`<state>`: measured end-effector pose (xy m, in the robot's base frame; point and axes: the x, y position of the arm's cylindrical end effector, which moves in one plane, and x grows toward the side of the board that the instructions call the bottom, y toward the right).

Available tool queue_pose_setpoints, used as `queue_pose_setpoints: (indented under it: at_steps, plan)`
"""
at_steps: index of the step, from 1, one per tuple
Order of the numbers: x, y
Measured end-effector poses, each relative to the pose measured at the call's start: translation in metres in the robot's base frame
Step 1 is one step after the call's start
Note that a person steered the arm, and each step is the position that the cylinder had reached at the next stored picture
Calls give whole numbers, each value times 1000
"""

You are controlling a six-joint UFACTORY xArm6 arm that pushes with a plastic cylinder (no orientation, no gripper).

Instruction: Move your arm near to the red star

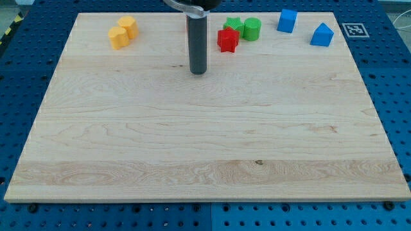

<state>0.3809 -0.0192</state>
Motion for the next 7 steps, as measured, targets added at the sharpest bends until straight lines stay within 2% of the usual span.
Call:
queue_pose_setpoints:
  at_steps: [3, 5, 7]
  plan:
    - [43, 12]
    - [16, 62]
    - [-50, 90]
